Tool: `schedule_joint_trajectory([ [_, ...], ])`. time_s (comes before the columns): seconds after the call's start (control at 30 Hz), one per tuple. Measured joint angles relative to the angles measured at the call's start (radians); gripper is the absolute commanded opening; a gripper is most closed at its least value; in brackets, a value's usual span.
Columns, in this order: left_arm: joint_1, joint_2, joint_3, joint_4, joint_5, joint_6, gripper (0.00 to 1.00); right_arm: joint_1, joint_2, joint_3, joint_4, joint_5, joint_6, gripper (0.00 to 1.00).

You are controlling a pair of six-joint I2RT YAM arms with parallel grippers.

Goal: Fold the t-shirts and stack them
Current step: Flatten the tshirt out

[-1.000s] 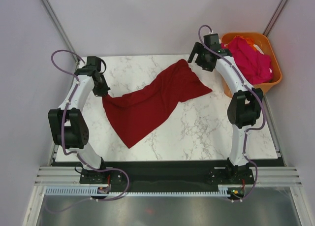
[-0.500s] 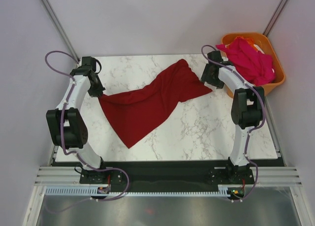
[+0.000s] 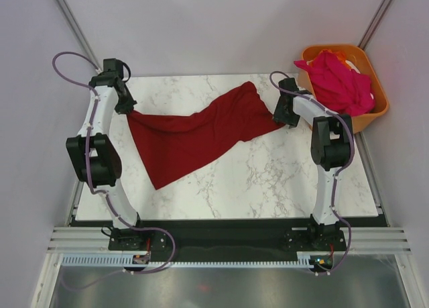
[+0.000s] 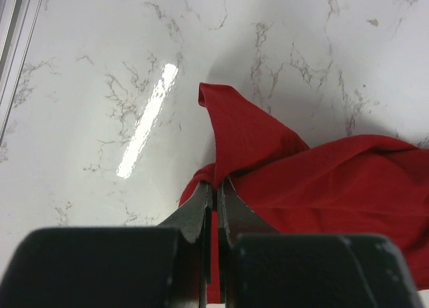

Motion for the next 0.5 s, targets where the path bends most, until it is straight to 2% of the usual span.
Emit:
schedule_joint_trajectory([
  [0.07, 0.0, 0.024, 0.027, -0.006, 0.0, 0.0, 0.02, 0.0, 0.01, 0.011, 0.004, -0.007, 0.0, 0.59],
  [0.1, 0.0, 0.038, 0.038, -0.007, 0.0, 0.0, 0.02, 0.0, 0.015, 0.016, 0.01, -0.01, -0.001, 0.45],
  [0.13, 0.0, 0.051, 0.044, -0.007, 0.0, 0.0, 0.02, 0.0, 0.019, 0.021, 0.013, -0.015, -0.004, 0.38],
  [0.17, 0.0, 0.065, 0.05, -0.009, 0.0, 0.0, 0.07, 0.0, 0.022, 0.024, 0.021, -0.024, -0.002, 0.32],
  [0.2, 0.0, 0.074, 0.054, -0.011, 0.0, 0.0, 0.13, 0.001, 0.024, 0.026, 0.028, -0.032, 0.0, 0.18],
  [0.23, 0.0, 0.085, 0.057, -0.012, 0.001, 0.0, 0.26, 0.004, 0.024, 0.026, 0.037, -0.045, 0.004, 0.12],
  [0.27, 0.0, 0.094, 0.057, -0.013, 0.001, 0.002, 0.34, 0.006, 0.024, 0.026, 0.044, -0.051, -0.001, 0.03],
  [0.3, 0.0, 0.101, 0.057, -0.015, 0.002, 0.001, 0.42, 0.008, 0.025, 0.025, 0.046, -0.054, -0.002, 0.0],
  [0.33, 0.0, 0.103, 0.056, -0.017, 0.0, 0.001, 0.56, 0.008, 0.024, 0.022, 0.049, -0.058, -0.002, 0.0],
  [0.5, -0.008, 0.04, -0.021, -0.017, -0.028, -0.017, 0.66, 0.003, -0.009, -0.038, 0.107, -0.089, 0.003, 0.0],
])
